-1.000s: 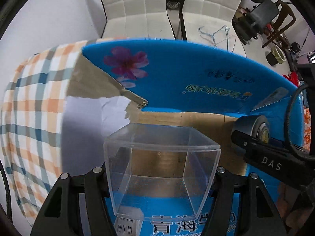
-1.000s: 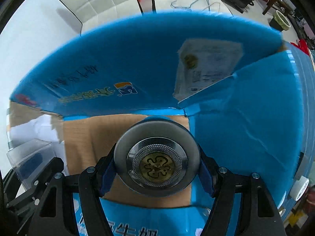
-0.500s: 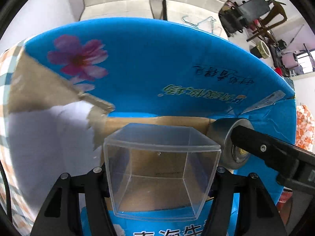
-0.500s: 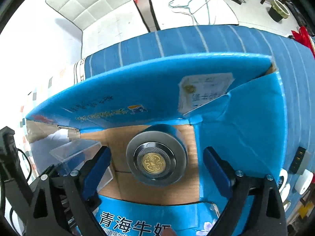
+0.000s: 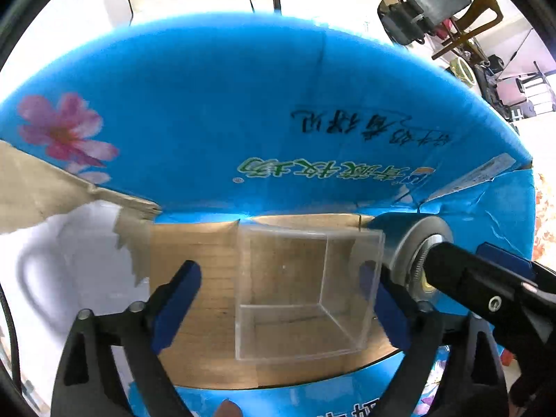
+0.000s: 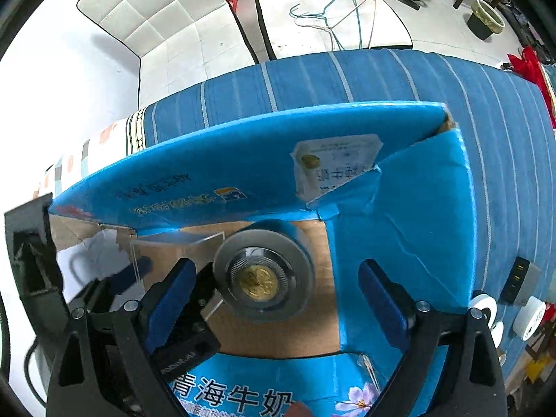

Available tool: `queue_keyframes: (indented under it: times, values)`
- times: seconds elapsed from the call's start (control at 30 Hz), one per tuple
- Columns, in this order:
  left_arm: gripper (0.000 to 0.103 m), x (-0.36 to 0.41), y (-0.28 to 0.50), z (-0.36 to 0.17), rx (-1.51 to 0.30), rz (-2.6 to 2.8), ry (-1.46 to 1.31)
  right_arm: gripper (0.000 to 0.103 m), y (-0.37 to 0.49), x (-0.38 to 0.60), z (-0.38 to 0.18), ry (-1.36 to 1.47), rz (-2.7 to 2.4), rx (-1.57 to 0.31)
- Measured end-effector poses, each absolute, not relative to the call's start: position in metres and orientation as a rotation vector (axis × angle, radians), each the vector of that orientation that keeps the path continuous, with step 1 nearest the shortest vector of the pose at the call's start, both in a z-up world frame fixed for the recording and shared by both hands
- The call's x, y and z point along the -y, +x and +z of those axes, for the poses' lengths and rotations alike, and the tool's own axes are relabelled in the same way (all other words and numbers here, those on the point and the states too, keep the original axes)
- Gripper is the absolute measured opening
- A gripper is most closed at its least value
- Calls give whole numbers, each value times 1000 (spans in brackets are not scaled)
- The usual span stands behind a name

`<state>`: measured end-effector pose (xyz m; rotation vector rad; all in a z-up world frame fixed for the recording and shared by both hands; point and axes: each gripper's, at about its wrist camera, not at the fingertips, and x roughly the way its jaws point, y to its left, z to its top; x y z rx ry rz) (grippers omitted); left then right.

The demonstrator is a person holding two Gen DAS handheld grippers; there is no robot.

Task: Organize rigid objects
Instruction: 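Lower the cube box and tin into the cardboard box and open both tools, then move both tools back toward the jars on the tablecloth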

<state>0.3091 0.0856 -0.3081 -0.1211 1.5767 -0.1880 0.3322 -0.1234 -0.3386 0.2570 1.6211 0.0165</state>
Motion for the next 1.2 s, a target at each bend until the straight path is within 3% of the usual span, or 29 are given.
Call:
queue_keyframes:
  times: [0.1, 0.17, 0.63, 1.2]
  values:
    - [103, -91, 304, -295, -1563, -174, -112, 97, 322, 127, -326, 235, 22, -1610]
    - [103, -96, 297, -283, -1545, -156, -94, 103, 315, 132, -315, 223, 30, -1588]
    - [103, -118, 223, -213, -1376, 19, -28, 103, 231, 125, -233, 72, 128, -1439]
    - [103, -74, 160, -104, -1198, 61, -2, 103, 142, 146, -115, 109, 217, -1249]
